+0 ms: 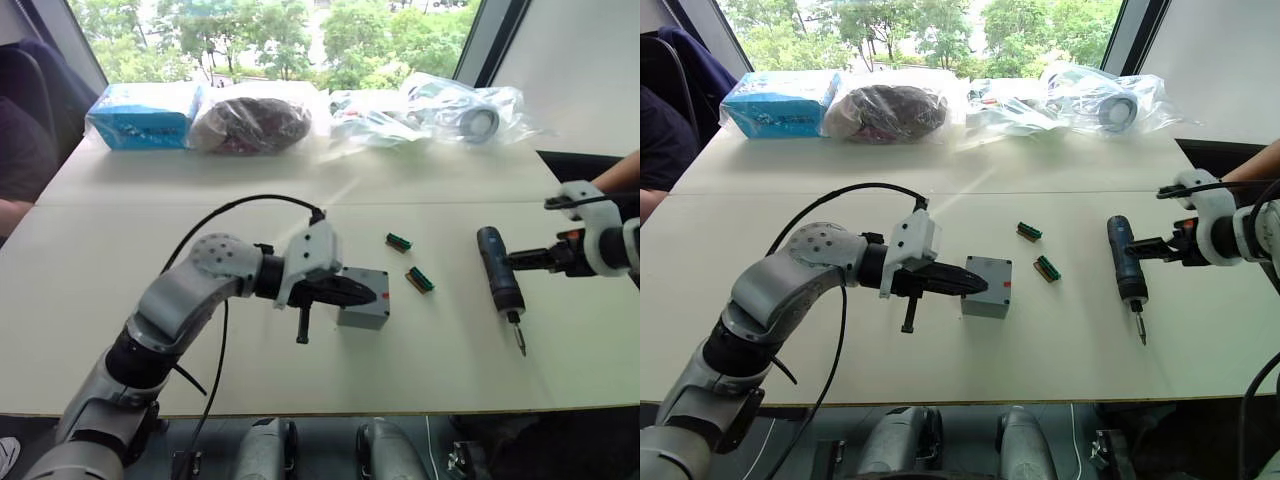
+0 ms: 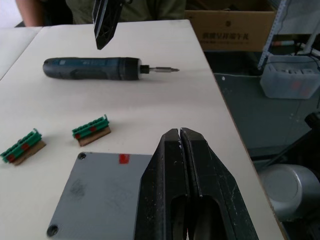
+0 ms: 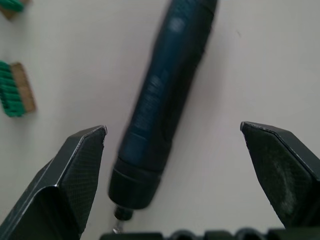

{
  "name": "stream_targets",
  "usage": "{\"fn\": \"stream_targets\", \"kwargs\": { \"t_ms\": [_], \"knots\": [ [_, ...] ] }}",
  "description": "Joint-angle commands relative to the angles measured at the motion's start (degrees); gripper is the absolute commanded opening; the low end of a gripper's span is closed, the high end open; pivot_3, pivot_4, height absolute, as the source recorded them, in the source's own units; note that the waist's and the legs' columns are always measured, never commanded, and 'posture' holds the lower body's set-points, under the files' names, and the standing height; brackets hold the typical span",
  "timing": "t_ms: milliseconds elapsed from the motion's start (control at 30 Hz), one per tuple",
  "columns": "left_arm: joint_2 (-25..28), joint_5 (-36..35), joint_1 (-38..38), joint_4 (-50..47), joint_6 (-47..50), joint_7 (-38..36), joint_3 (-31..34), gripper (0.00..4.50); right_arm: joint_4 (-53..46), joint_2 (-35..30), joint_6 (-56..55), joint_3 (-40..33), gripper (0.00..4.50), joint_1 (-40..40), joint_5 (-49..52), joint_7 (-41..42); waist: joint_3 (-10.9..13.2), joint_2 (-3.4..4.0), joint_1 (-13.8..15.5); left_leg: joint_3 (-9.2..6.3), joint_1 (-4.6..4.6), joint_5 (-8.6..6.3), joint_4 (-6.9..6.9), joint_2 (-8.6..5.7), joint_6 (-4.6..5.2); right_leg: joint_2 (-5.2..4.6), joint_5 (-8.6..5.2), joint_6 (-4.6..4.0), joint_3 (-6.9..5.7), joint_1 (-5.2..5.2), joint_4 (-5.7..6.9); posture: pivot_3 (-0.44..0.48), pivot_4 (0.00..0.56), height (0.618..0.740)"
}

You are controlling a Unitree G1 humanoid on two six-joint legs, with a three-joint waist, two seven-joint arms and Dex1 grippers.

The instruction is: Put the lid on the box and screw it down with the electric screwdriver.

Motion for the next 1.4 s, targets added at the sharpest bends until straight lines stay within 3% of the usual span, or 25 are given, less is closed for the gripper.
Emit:
{"fn": "stream_targets", "kwargs": {
  "t_ms": [33, 300, 600, 700, 900, 967, 1067, 1200, 1300, 1400],
  "knots": [
    [-0.3, 0.57, -0.04, -1.74, -1.04, 1.57, 0.19, 0.0, 4.89, 0.56, -3.06, 6.77, 4.48, -5.15, -3.78, 8.45, 0.0, 0.01, -0.04, 0.0, 0.0, 0.0, 0.0, 0.02, 0.01, 0.03, 0.05, 0.09, 0.0, 0.0, 0.0, 0.0, 0.15, 0.74],
    [0.5, 0.02, 2.26, -5.07, 1.03, 5.32, 1.11, 0.0, 17.52, 6.53, -12.03, 16.86, 4.48, -10.26, -14.54, 16.42, 0.0, 0.01, 0.27, 0.03, -0.02, 0.0, 0.03, 0.0, 0.01, 0.02, 0.07, 0.12, 0.0, 0.0, 0.0, 0.0, 0.15, 0.74],
    [0.8, -0.35, 3.24, -6.15, 1.96, 7.97, 1.42, 0.0, 26.6, 11.81, -16.81, 18.55, 4.48, -10.56, -21.23, 22.47, 0.0, 0.01, 0.39, 0.02, 0.02, 0.08, 0.03, -0.01, -0.14, 0.03, 0.08, 0.14, -0.01, 0.06, 0.01, 0.0, 0.15, 0.74],
    [1.02, -0.48, 3.34, -6.22, 2.24, 8.51, 1.56, 0.0, 28.59, 13.07, -18.41, 18.66, 3.92, -9.92, -23.11, 23.8, -0.03, -0.03, 0.4, -0.01, 0.05, 0.12, 0.04, -0.01, -0.2, 0.03, 0.08, 0.14, -0.04, 0.12, 0.01, 0.0, 0.15, 0.74],
    [2.01, -0.43, 3.32, -4.77, 1.6, 8.4, 2.16, 0.0, 27.79, 14.06, -18.77, 16.87, 2.13, -8.26, -25.86, 23.79, -0.05, -0.08, 0.36, -0.05, 0.08, 0.15, 0.04, 0.0, -0.25, 0.05, 0.08, 0.14, -0.08, 0.16, 0.0, 0.0, 0.15, 0.74],
    [2.12, -0.29, 3.17, -3.58, 1.11, 8.21, 2.54, 0.0, 27.15, 14.18, -18.96, 15.06, 2.0, -7.95, -26.24, 22.14, -0.08, -0.13, 0.36, -0.05, 0.09, 0.15, 0.04, 0.0, -0.25, 0.04, 0.08, 0.14, -0.08, 0.19, 0.0, 0.0, 0.15, 0.74],
    [2.29, 0.01, 2.75, -0.7, 0.08, 7.72, 3.41, 0.0, 29.41, 14.7, -22.42, 8.89, 1.94, -11.27, -26.3, 14.73, -0.09, -0.15, 0.22, -0.04, 0.16, 0.15, 0.04, 0.0, -0.25, 0.04, 0.08, 0.14, -0.08, 0.24, 0.0, 0.0, 0.15, 0.74],
    [5.49, 3.54, 1.8, 4.2, -3.06, 4.5, 1.87, 0.0, 24.62, 15.68, -32.52, -6.33, 1.94, -15.55, -21.46, 0.13, 0.17, 0.28, -0.85, 0.14, 0.13, 0.15, 0.06, -0.08, -0.26, -0.04, 0.16, 0.15, 0.07, 0.12, 0.01, 0.0, 0.15, 0.74],
    [4.86, 3.42, 0.37, 6.67, -4.62, 2.63, 1.92, 0.0, 6.47, 21.37, -34.17, -25.63, 1.94, -10.24, -8.97, -6.3, 0.29, 0.45, -1.09, 0.23, -0.01, 0.29, -0.01, -0.21, -0.49, -0.03, 0.23, 0.3, 0.16, -0.16, 0.15, 0.0, 0.15, 0.74],
    [3.98, 4.78, -1.39, 9.66, -6.34, 1.12, 1.16, 0.0, -16.31, 29.85, -26.7, -38.01, 1.94, -2.96, 3.36, -10.84, 0.3, 0.45, -0.73, 0.26, -0.06, 0.38, -0.24, 0.22, -0.65, 0.24, 0.18, 0.34, 0.18, -0.31, 0.1, 0.0, 0.15, 0.74]
  ]
}}
